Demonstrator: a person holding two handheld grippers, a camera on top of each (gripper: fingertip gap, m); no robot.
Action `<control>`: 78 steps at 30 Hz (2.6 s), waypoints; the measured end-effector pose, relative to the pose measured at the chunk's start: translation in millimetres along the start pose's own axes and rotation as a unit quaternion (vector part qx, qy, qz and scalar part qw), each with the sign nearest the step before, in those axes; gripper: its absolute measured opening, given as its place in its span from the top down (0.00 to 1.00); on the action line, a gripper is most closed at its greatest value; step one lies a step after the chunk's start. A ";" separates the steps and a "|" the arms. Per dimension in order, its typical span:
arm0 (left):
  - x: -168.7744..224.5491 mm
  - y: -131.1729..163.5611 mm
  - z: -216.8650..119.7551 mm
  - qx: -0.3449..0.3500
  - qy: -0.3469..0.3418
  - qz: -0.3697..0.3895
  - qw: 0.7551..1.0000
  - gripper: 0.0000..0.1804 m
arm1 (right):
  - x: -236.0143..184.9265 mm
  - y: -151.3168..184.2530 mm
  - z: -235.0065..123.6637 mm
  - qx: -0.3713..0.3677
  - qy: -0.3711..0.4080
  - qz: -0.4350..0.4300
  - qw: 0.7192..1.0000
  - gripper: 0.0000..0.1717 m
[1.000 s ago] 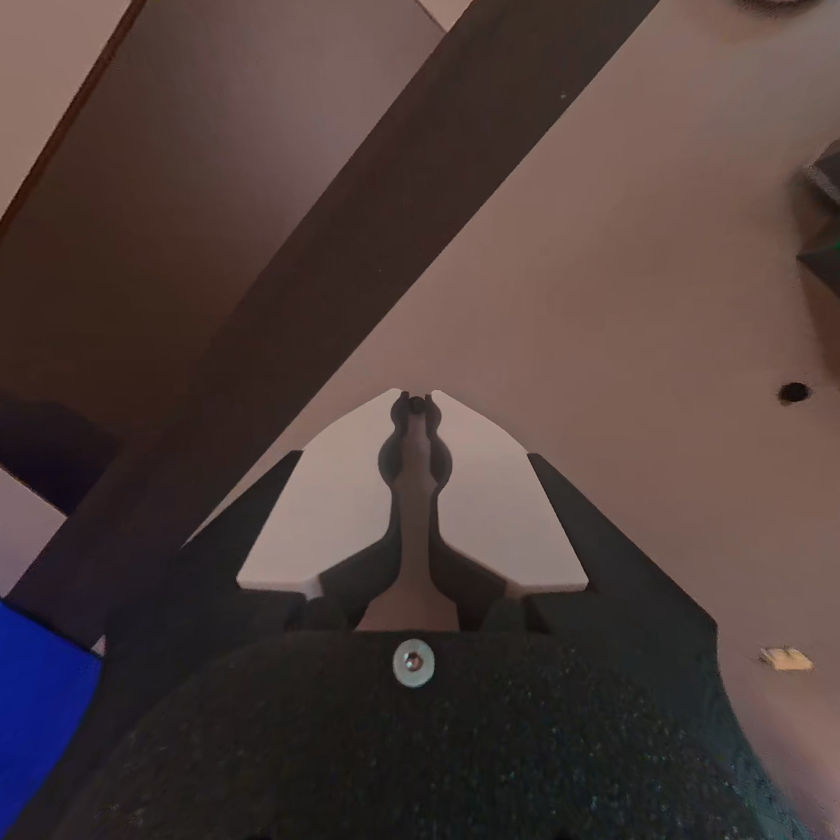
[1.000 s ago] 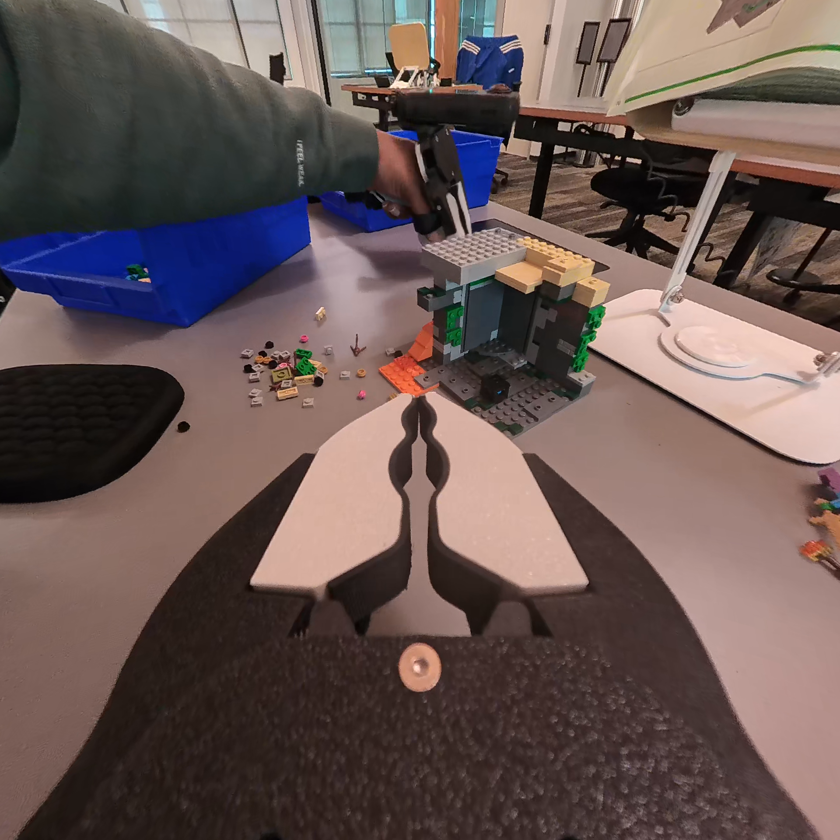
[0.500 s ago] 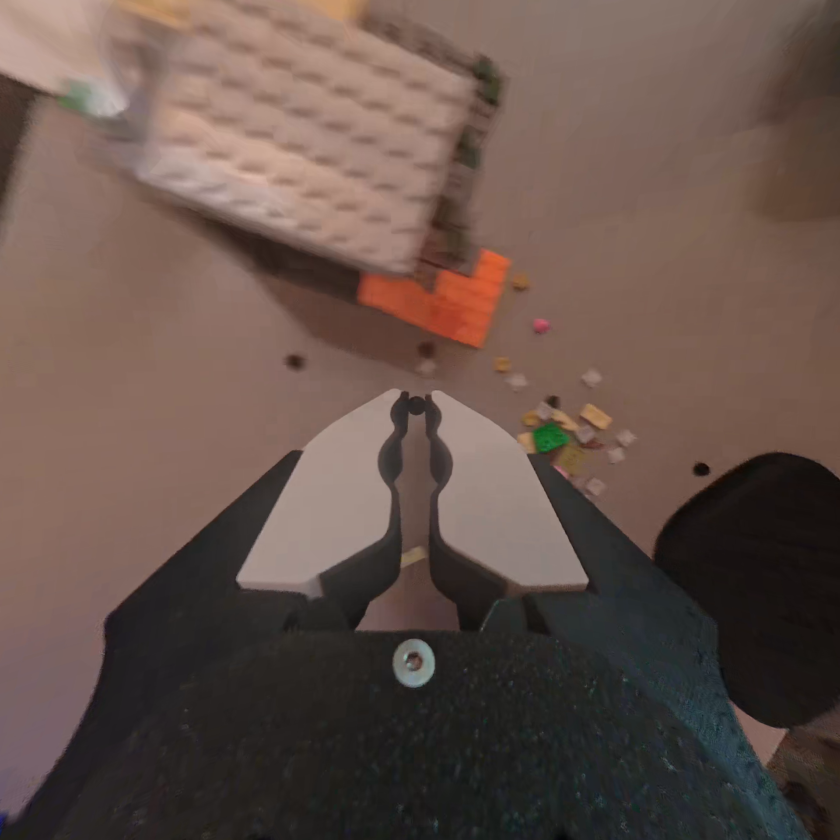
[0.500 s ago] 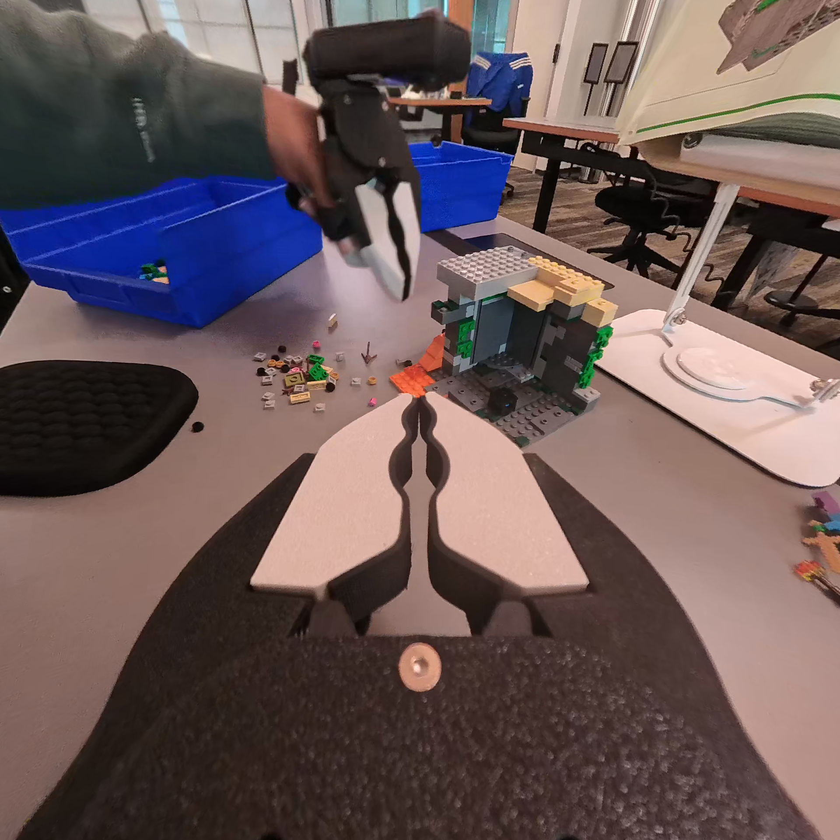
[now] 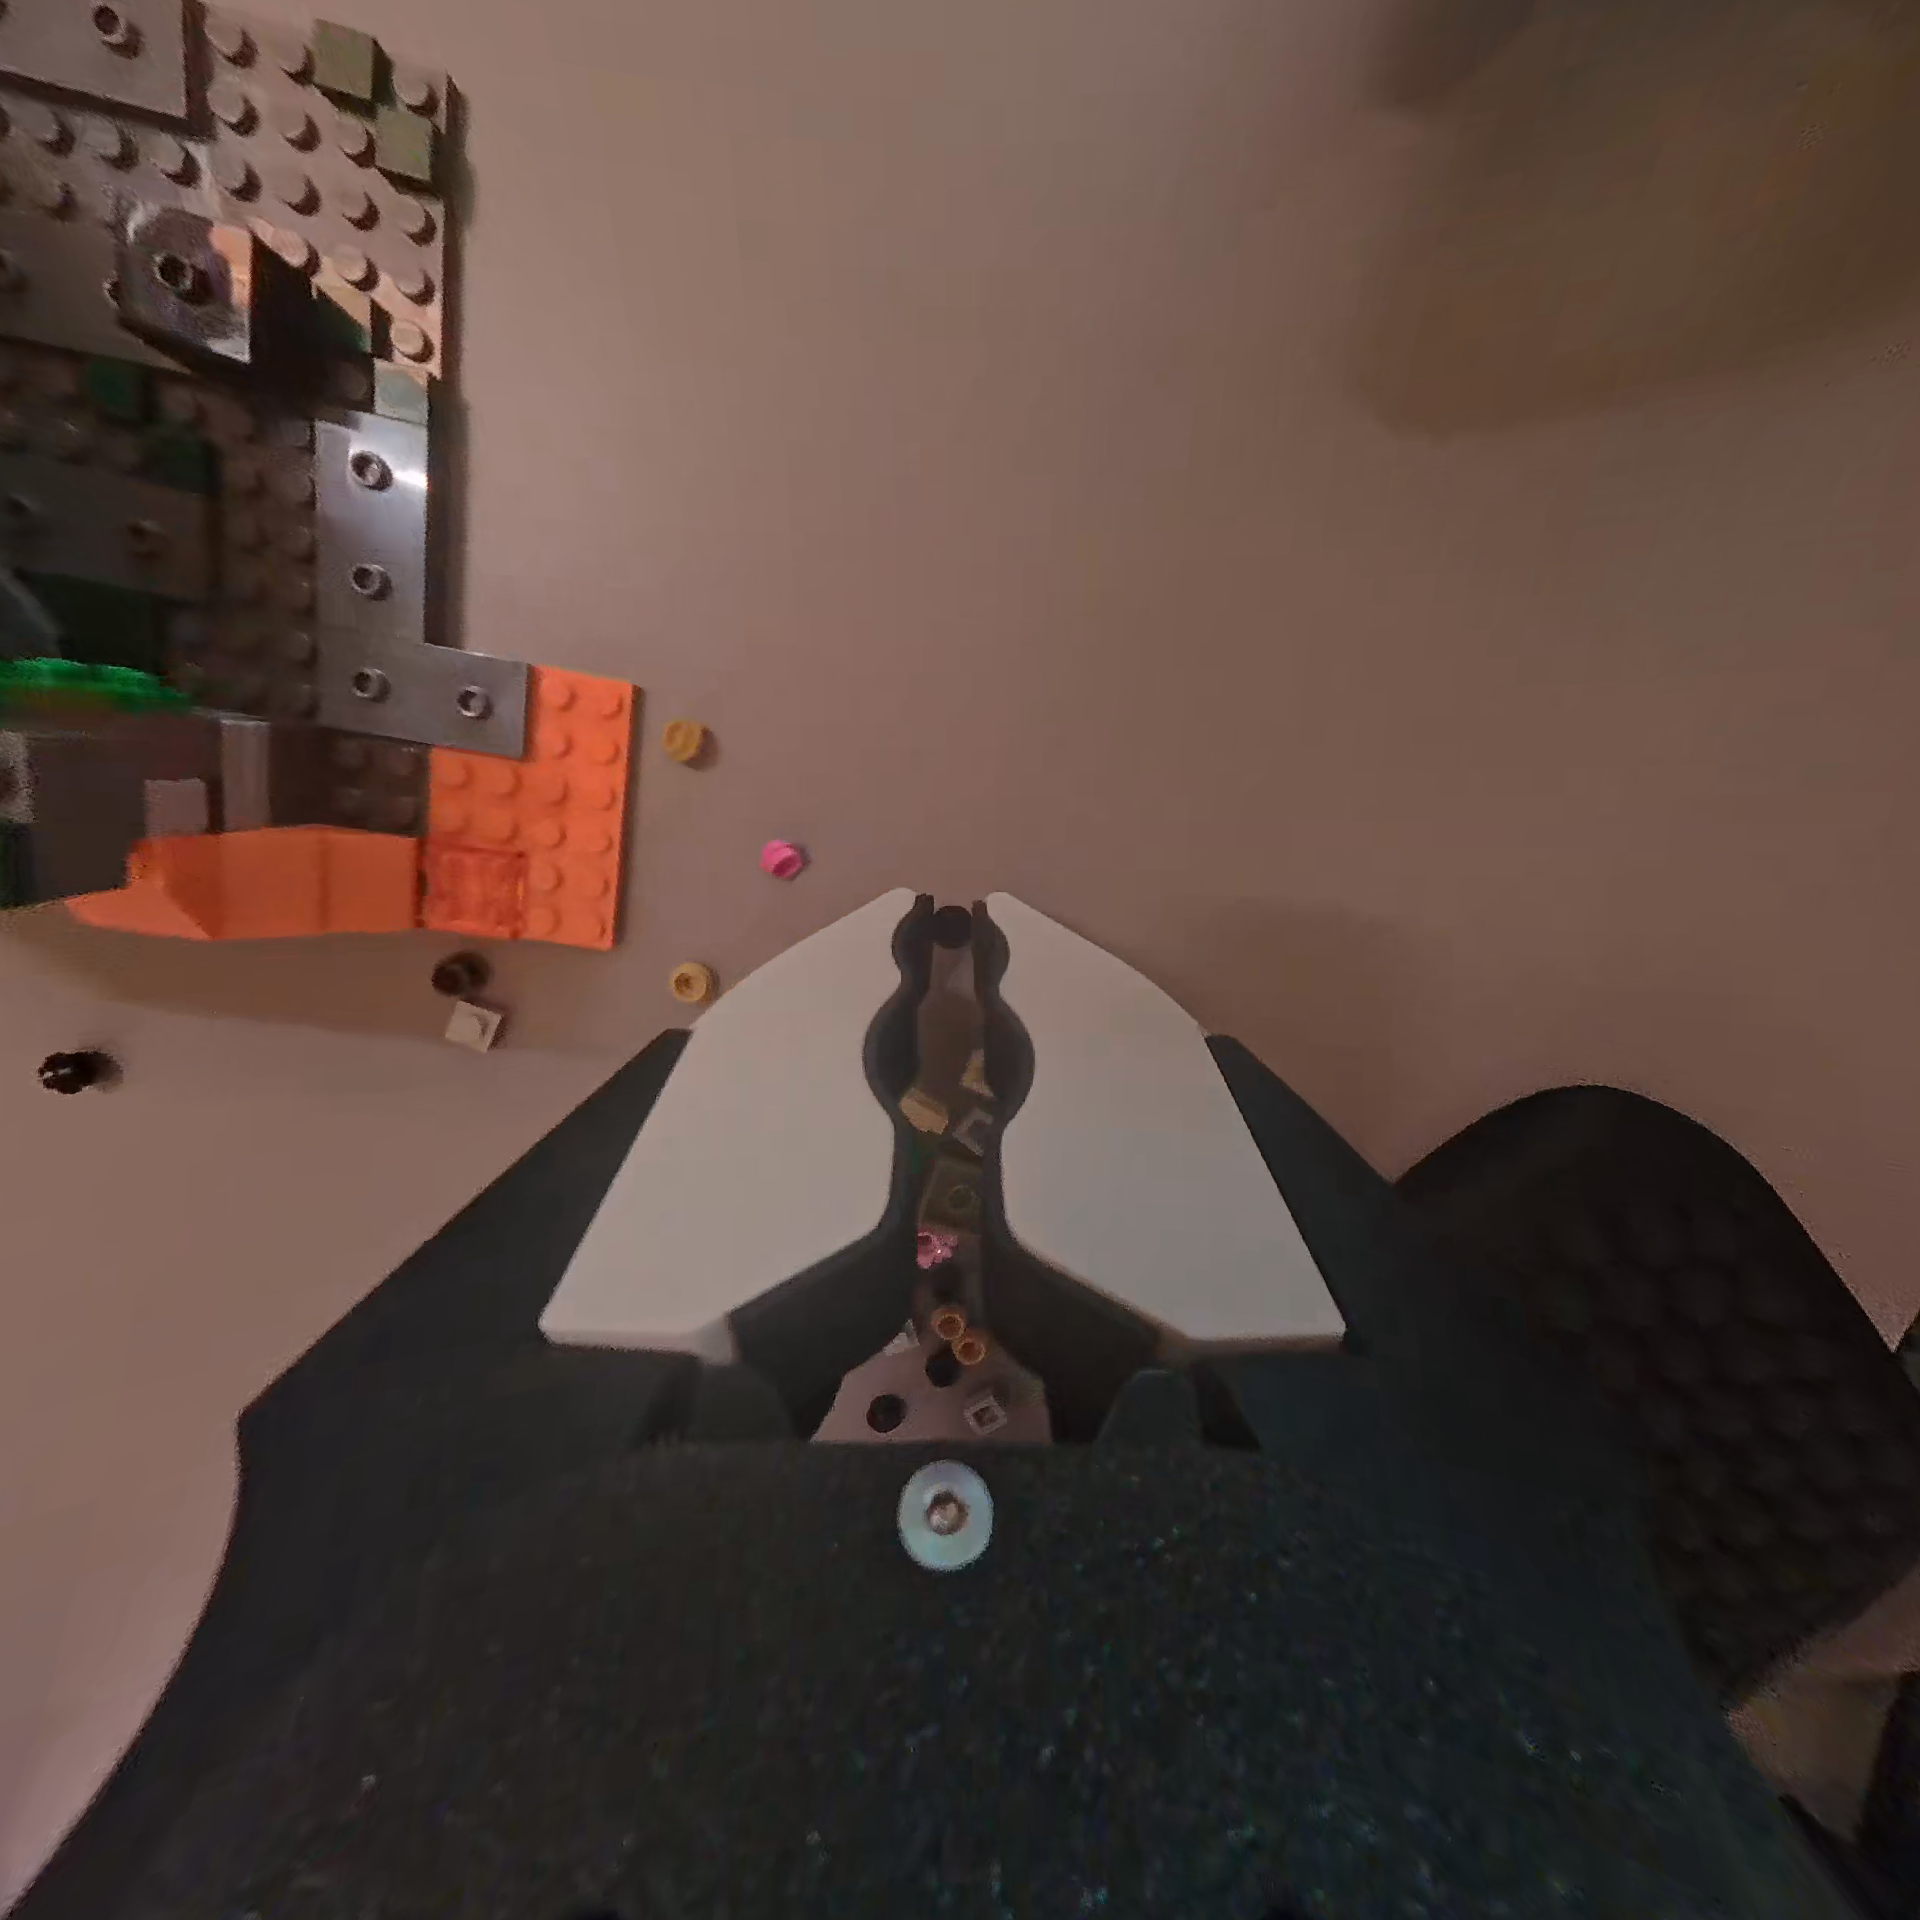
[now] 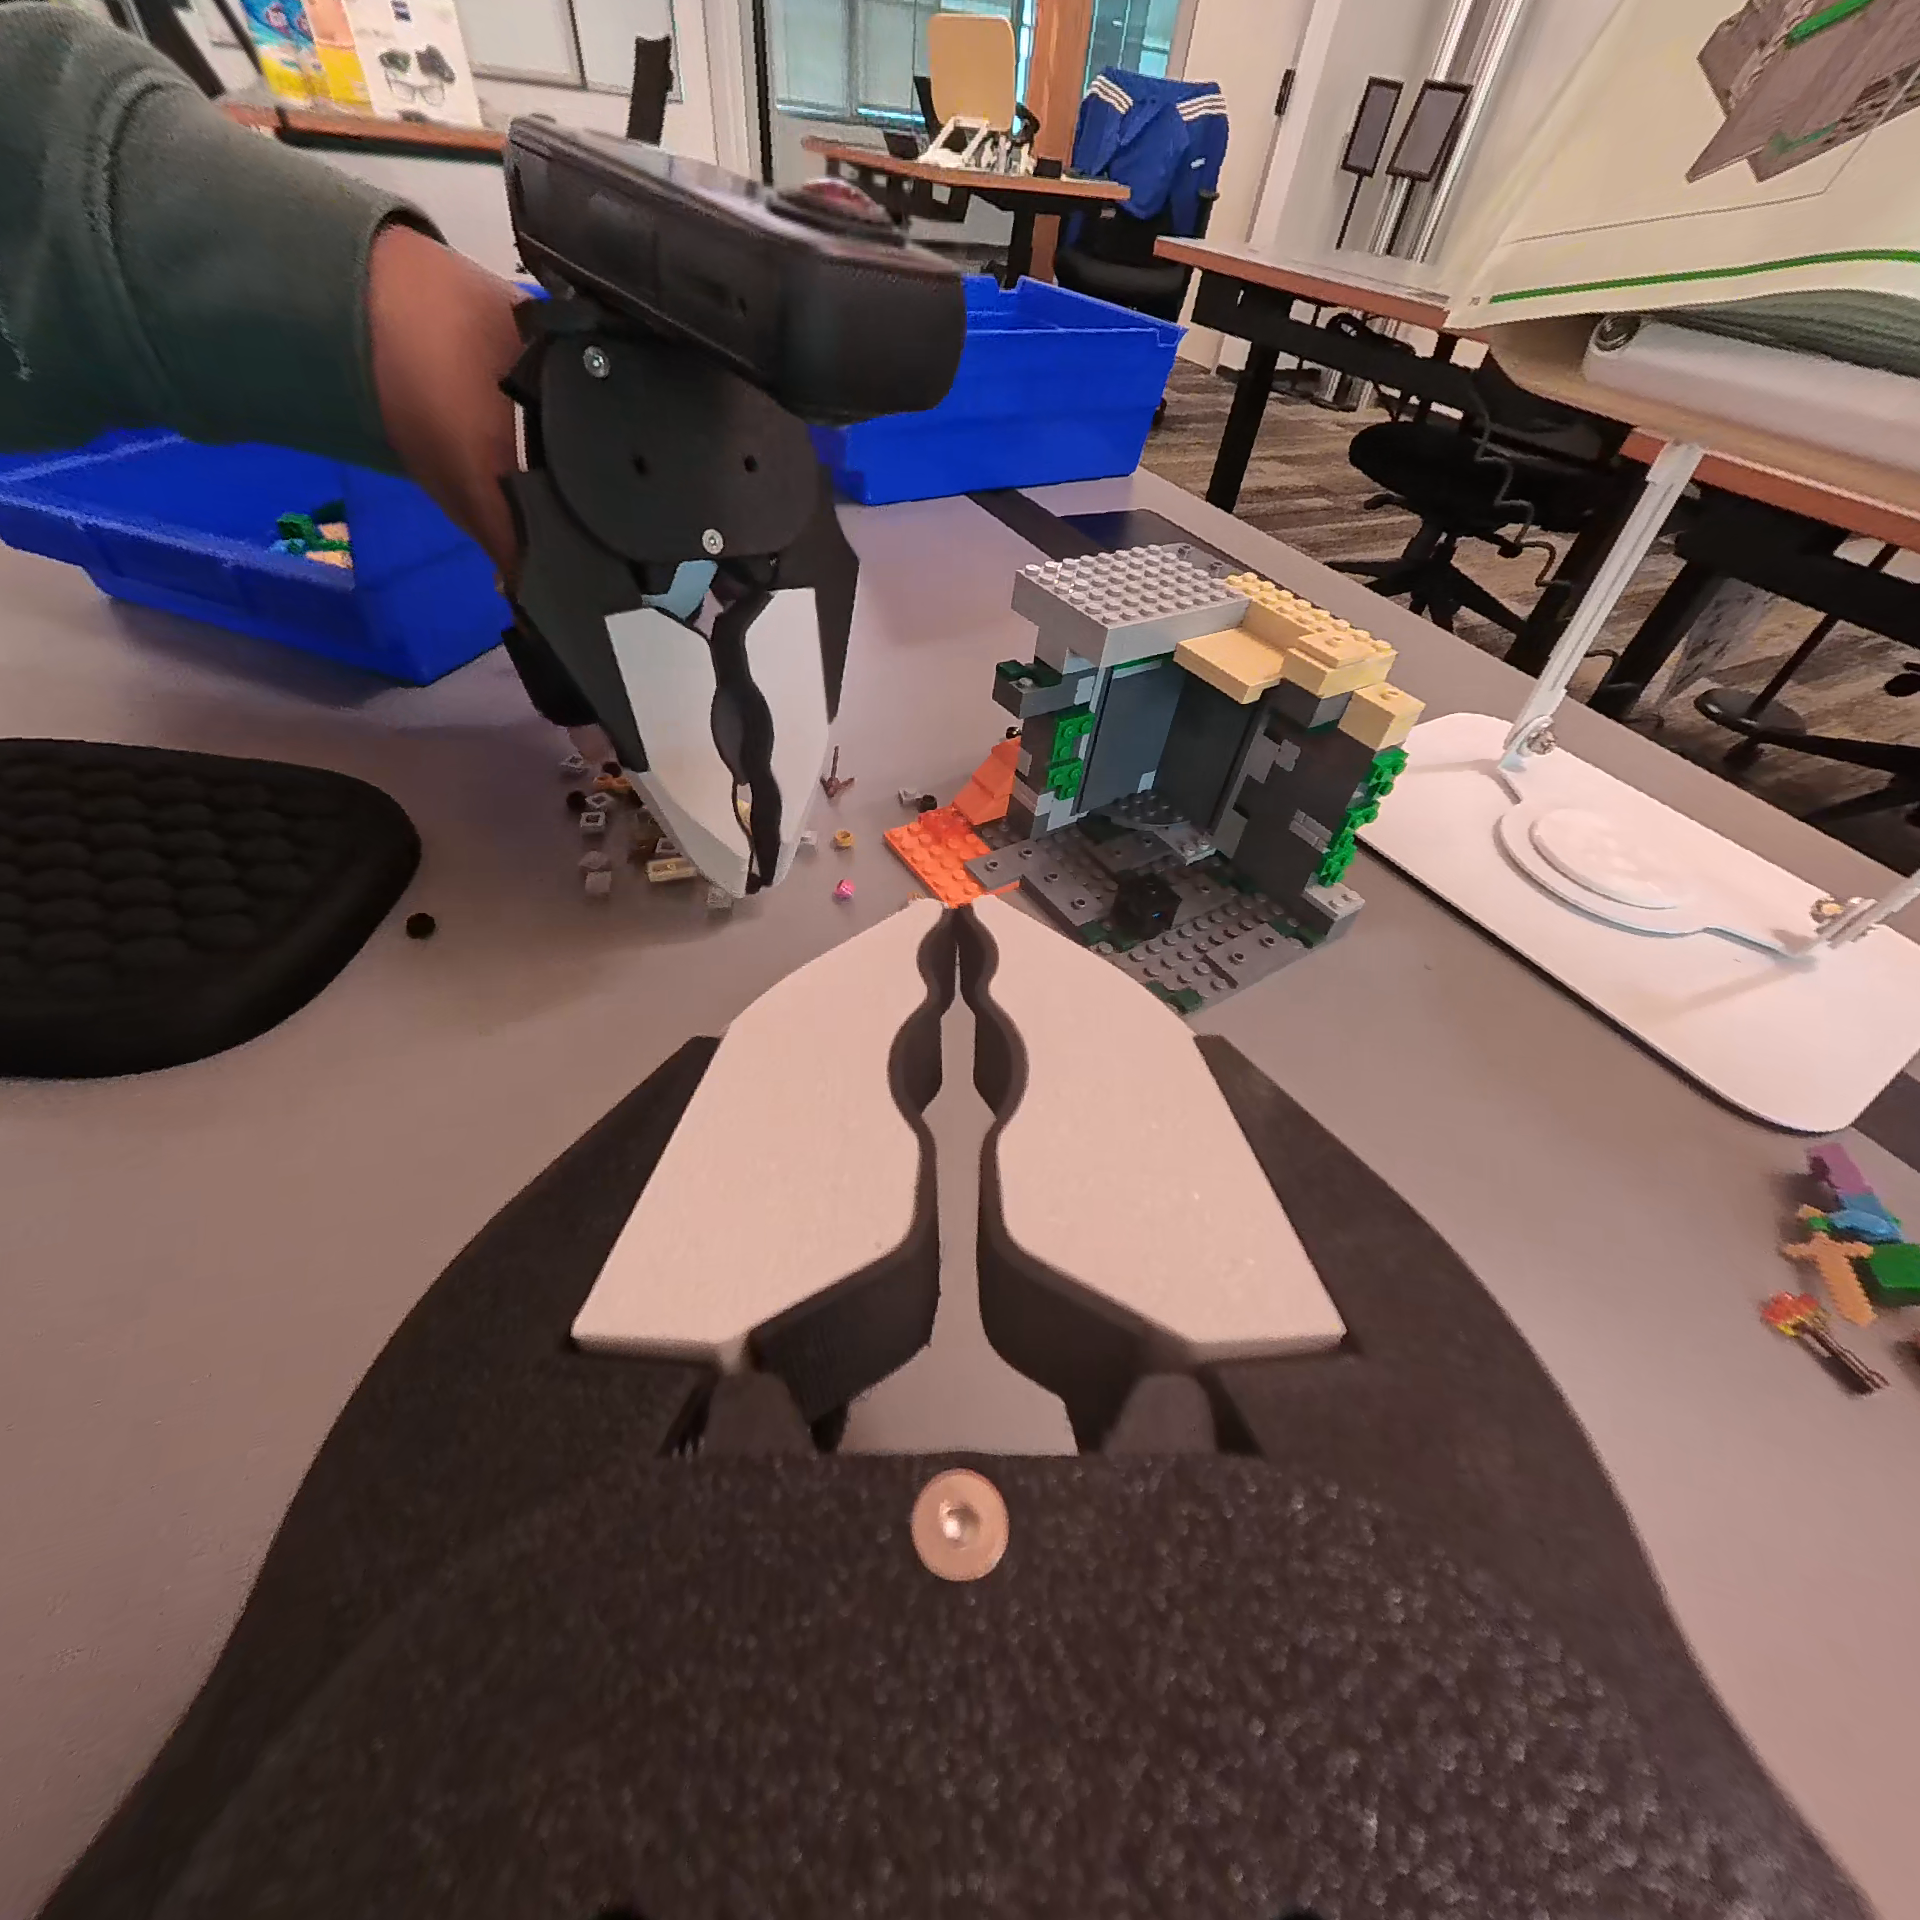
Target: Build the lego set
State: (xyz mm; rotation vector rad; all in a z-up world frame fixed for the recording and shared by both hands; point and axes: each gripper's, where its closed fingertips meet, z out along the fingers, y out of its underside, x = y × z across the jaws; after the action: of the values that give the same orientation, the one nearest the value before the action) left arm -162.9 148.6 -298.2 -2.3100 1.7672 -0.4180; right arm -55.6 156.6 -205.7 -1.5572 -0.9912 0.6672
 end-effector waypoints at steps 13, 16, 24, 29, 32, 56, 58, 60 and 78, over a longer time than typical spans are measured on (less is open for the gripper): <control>4.2 5.3 -2.4 -0.020 -0.021 -0.019 0.999 0.90 | 0.0 3.3 0.9 -0.012 0.004 -0.017 1.000 1.00; 3.8 -1.0 -12.7 -0.004 -0.035 -0.023 0.999 0.87 | 1.6 3.0 0.2 -0.011 0.007 -0.016 1.000 1.00; -10.3 -15.7 -62.3 0.119 -0.120 -0.058 0.984 0.84 | 1.7 0.8 -1.6 -0.005 -0.002 0.015 1.000 1.00; -11.9 6.5 -75.8 0.143 -0.156 -0.101 0.972 0.84 | 4.6 3.7 -1.0 -0.009 0.005 0.012 1.000 1.00; -8.5 27.4 -74.7 0.120 -0.165 -0.117 0.972 0.84 | 5.7 5.6 -0.2 -0.013 0.004 0.016 1.000 1.00; 83.0 64.4 -3.9 0.036 -0.101 -0.094 0.990 0.90 | 5.3 32.2 10.9 -0.057 -0.003 0.035 0.998 1.00; 82.6 63.7 -2.2 0.033 -0.095 -0.087 0.991 0.91 | 7.0 33.3 10.5 -0.059 0.000 0.036 0.998 1.00; 81.4 62.5 -1.6 0.036 -0.089 -0.089 0.991 0.92 | 8.3 33.5 10.3 -0.058 0.002 0.038 0.998 1.00; -10.1 74.3 -16.5 0.003 -0.217 -0.167 0.962 0.96 | 8.5 40.3 12.8 -0.071 0.003 0.040 0.997 1.00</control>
State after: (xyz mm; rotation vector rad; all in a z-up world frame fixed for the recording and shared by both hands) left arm -238.4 139.0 -308.2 -2.4582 1.1764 0.0417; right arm -52.5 169.2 -246.9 -1.7296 -0.9941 0.6579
